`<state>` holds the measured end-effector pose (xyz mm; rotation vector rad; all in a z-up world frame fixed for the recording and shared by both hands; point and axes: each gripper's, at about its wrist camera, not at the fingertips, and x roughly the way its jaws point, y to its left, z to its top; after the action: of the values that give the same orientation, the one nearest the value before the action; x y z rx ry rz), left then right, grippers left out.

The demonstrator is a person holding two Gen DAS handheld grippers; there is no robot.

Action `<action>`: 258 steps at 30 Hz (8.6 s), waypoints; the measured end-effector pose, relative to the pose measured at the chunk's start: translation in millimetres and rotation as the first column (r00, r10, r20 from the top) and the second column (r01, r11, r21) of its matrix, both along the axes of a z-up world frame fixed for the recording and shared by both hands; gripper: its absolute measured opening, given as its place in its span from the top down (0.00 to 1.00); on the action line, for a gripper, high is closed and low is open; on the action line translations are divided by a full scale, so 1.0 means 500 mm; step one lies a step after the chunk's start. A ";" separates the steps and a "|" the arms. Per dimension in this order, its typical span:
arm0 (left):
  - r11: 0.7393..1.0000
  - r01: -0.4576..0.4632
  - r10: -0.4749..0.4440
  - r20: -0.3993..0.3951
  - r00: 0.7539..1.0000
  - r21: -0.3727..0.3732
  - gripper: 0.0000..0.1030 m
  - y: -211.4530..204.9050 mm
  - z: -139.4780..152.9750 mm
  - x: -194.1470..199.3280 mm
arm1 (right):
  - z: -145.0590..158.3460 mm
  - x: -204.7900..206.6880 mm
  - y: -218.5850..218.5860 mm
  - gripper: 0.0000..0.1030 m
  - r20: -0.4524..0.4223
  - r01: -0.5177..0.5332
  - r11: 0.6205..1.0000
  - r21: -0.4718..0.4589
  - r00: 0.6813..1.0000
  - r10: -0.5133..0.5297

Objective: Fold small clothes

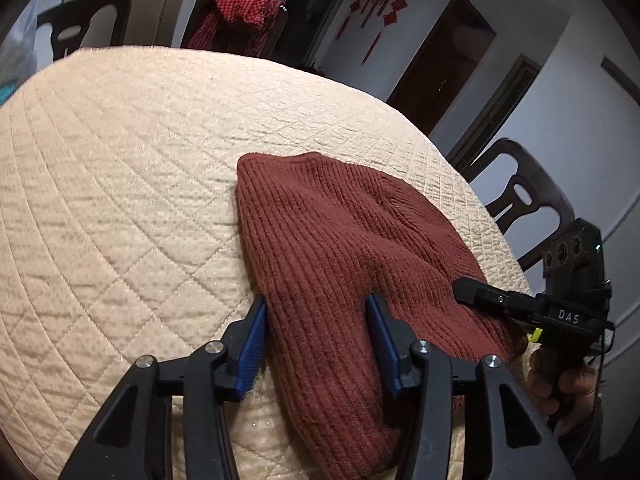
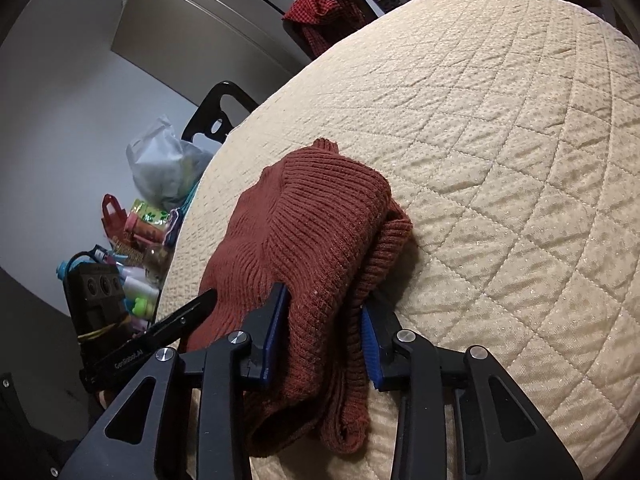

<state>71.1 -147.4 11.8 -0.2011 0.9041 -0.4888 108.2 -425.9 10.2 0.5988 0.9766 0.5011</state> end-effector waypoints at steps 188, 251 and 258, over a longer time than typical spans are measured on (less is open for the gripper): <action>0.870 -0.327 0.310 0.107 0.945 0.369 0.37 0.338 -0.019 -0.018 | 0.026 0.001 0.500 0.67 0.143 -0.201 0.759 -0.619 0.922 0.360; 0.866 -0.333 0.318 0.102 0.942 0.372 0.29 0.342 -0.021 -0.017 | 0.026 0.001 0.499 0.67 0.143 -0.201 0.760 -0.618 0.922 0.360; 0.866 -0.333 0.318 0.102 0.942 0.373 0.29 0.342 -0.021 -0.017 | 0.026 0.001 0.499 0.67 0.143 -0.201 0.760 -0.618 0.922 0.360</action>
<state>62.4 23.7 1.2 0.0182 0.8900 0.0073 108.6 -176.5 23.3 -0.1909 0.9158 0.4892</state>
